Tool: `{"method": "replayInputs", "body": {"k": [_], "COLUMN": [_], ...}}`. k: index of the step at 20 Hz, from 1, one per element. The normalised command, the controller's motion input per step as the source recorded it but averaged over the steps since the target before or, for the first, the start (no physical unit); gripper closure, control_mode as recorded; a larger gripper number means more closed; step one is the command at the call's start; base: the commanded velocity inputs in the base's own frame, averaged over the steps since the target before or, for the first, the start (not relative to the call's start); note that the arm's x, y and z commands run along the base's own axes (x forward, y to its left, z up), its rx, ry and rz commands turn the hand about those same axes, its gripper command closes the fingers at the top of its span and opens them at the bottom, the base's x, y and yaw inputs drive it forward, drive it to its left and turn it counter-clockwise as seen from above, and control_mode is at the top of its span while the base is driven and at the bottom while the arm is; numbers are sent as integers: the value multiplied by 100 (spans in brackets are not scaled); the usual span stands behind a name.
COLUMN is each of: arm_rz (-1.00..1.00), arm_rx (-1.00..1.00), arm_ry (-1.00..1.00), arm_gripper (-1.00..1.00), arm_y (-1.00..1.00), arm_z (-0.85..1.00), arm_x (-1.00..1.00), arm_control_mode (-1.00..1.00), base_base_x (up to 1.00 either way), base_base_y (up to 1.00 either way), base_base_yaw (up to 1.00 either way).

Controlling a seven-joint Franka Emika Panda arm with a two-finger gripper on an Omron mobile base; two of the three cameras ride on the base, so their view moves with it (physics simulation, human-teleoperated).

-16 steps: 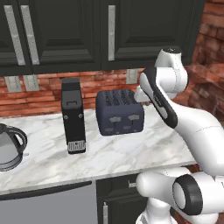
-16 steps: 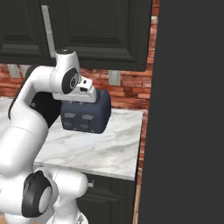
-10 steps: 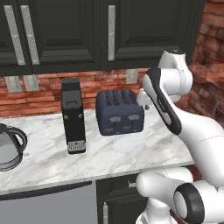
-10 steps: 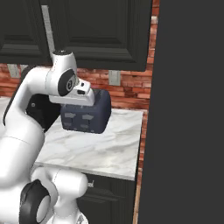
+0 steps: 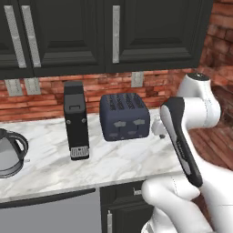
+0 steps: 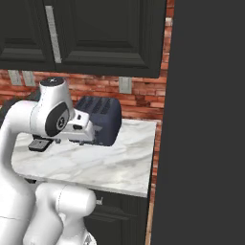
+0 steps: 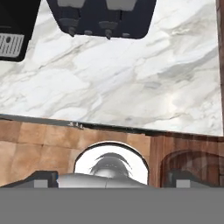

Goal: Navigate to the sink.

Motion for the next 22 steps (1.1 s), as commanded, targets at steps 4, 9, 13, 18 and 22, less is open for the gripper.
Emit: {"method": "replayInputs", "body": {"k": [4, 9, 13, 18, 22], "arm_rz": [9, 0, 0, 0, 0], "arm_rx": [-4, 0, 0, 0, 0], "arm_ry": [2, 0, 0, 0, 0], "arm_gripper": [-100, -100, -100, -100, -100], "arm_y": [1, 0, 0, 0, 0], "arm_z": [-65, 0, 0, 0, 0], "arm_x": [-72, 0, 0, 0, 0], "arm_control_mode": [-100, 100, 100, 100, 100], "base_base_x": [0, -52, -37, -24, -9], "base_base_y": [0, 14, 54, 89, 100], "base_base_yaw": [0, 15, 23, 22, 17]}}
